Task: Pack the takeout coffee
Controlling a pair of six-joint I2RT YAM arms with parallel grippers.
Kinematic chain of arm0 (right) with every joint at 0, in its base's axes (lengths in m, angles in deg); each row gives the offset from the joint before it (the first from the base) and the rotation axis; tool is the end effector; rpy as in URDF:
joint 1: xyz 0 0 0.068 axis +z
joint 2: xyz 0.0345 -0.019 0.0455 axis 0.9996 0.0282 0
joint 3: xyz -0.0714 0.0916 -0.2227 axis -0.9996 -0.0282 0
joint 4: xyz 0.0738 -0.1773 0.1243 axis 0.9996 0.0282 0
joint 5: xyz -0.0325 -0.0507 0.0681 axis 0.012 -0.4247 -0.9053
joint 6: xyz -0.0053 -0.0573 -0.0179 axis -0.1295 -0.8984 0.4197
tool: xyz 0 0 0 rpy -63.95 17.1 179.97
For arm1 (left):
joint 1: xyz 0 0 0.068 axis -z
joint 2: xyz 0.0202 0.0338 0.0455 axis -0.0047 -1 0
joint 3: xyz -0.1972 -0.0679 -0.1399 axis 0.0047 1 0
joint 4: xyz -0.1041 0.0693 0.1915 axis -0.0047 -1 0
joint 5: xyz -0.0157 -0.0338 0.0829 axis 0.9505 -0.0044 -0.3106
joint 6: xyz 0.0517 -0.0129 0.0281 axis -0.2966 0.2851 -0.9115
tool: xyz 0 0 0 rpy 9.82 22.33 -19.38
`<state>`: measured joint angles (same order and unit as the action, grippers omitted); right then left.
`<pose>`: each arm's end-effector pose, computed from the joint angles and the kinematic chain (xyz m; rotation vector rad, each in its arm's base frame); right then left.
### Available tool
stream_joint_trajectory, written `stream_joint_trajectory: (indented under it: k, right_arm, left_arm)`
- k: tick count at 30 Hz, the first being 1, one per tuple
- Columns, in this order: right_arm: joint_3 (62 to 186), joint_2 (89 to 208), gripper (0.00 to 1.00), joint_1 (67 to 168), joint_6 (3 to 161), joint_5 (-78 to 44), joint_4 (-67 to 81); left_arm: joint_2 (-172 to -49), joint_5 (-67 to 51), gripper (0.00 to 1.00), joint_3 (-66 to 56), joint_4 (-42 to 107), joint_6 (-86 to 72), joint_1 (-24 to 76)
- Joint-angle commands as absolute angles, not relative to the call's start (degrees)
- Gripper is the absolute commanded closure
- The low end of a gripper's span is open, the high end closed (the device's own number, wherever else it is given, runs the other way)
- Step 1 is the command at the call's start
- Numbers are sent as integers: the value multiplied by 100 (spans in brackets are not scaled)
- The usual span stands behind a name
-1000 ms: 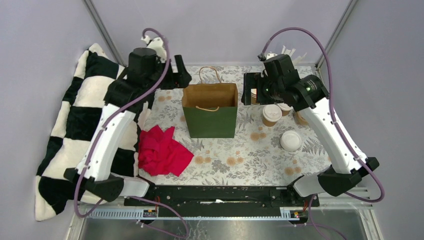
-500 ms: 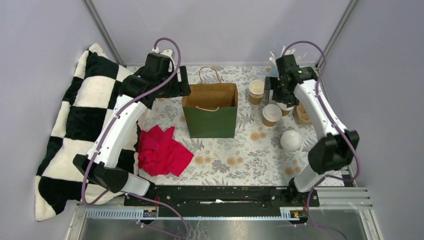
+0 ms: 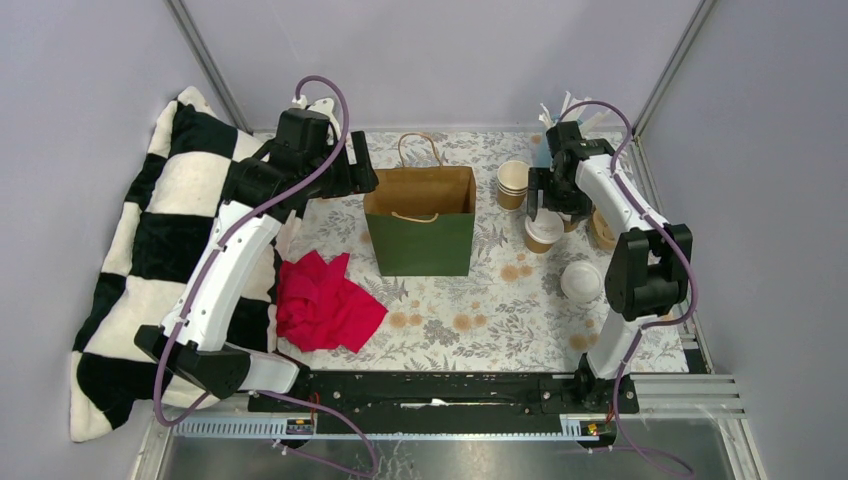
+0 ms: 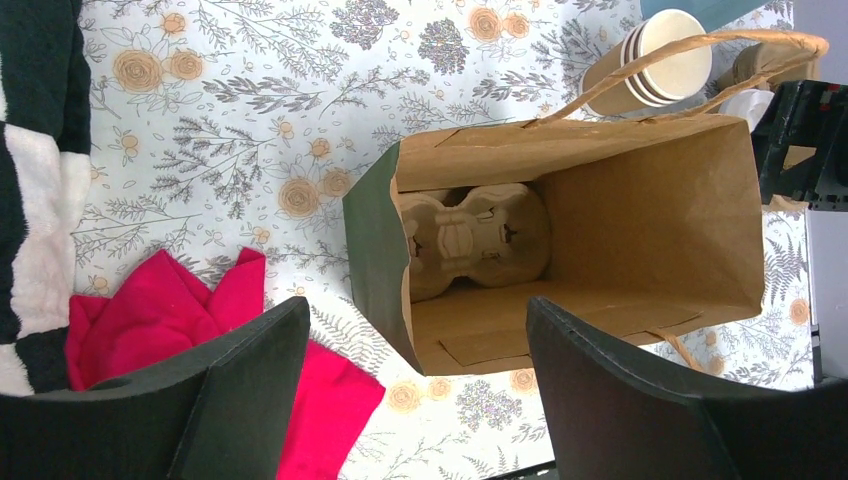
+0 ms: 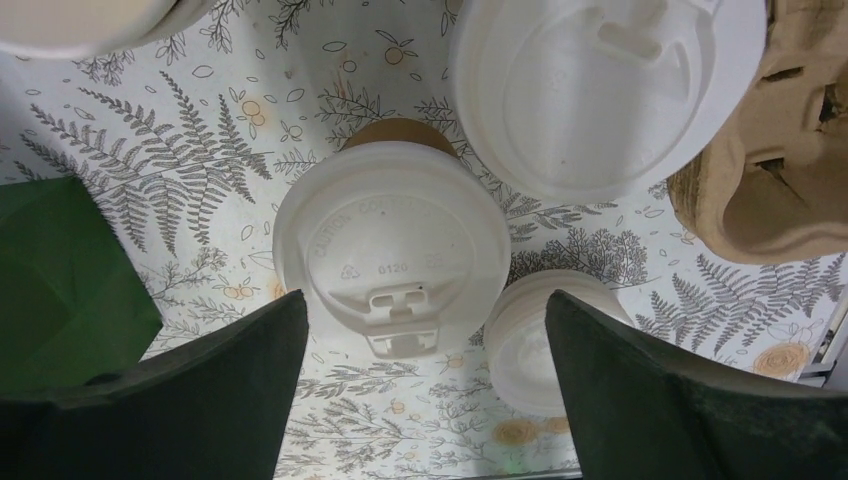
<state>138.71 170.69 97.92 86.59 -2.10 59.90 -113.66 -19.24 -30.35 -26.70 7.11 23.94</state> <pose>0.3371 0.0513 0.2502 0.0760 2.7201 -0.0578 0.2218 -0.0974 0.4029 -0.0525 2.2674 -0.4145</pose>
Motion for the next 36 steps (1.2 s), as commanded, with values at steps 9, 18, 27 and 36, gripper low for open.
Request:
stream_joint_trajectory:
  k: [9, 18, 27, 36]
  right_arm:
    - [14066, 17257, 5, 9787, 8494, -503, 5815]
    - [14014, 16953, 6, 9788, 8527, -691, 5786]
    - [13819, 16995, 7, 9788, 8490, -879, 5746]
    - [13707, 17010, 11, 9787, 8491, -749, 5796]
  left_arm:
    - [-11362, -1781, 17, -3058, -2518, 752, 2357]
    - [-11424, -1693, 17, -3078, -2502, 761, 2354]
    - [-11451, -1674, 17, -3099, -2499, 743, 2355]
    - [-11470, -1674, 17, -3078, -2500, 725, 2355]
